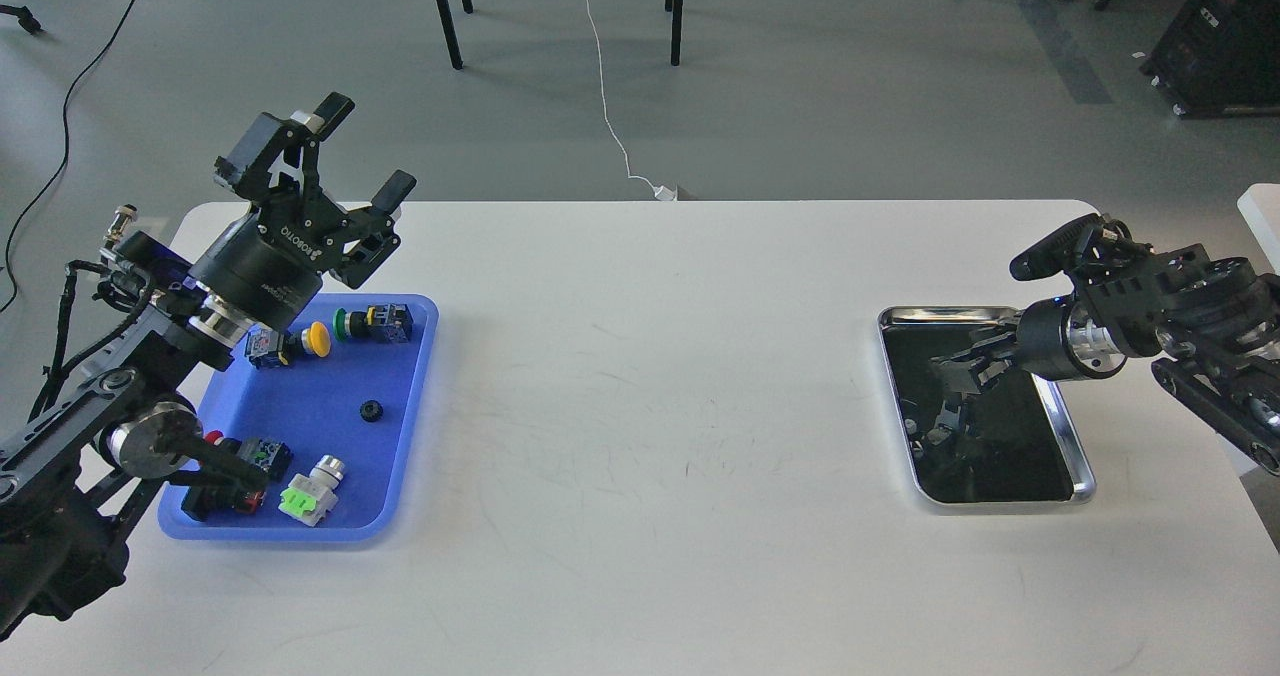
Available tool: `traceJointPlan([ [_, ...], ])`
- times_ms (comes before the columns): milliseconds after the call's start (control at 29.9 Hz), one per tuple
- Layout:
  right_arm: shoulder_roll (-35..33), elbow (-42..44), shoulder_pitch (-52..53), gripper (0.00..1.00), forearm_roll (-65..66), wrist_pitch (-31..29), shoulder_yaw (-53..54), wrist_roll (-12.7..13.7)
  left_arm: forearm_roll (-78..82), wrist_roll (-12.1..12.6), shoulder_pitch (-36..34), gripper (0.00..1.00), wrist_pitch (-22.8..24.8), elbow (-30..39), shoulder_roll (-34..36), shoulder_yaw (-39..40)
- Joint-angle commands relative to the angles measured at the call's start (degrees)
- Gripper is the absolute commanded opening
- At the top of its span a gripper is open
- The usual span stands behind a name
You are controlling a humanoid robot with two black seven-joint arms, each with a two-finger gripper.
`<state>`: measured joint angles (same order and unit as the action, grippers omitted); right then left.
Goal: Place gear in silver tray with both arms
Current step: 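Lower the gear into the silver tray and open the right gripper, then raise and retract the right gripper from the silver tray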
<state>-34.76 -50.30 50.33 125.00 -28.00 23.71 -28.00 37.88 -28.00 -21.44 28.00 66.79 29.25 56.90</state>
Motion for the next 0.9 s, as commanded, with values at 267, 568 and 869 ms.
traceJointPlan([
  [267, 1.01, -8.24, 8.65, 0.98, -32.48, 0.0, 6.68, 0.0, -0.09, 0.0, 0.0, 0.98, 0.0, 0.0, 0.19, 0.05],
  [568, 3.65, 4.06, 5.49, 0.98, -85.23, 0.0, 8.72, 0.0, 0.0, 0.0, 0.0, 0.98, 0.0, 0.0, 0.1, -0.04],
  [869, 6.99, 2.93, -9.27, 0.99, -121.65, 0.0, 9.6, 0.0, 4.29, 0.0, 0.0, 0.98, -0.22, 2.19, 1.24, -1.18],
])
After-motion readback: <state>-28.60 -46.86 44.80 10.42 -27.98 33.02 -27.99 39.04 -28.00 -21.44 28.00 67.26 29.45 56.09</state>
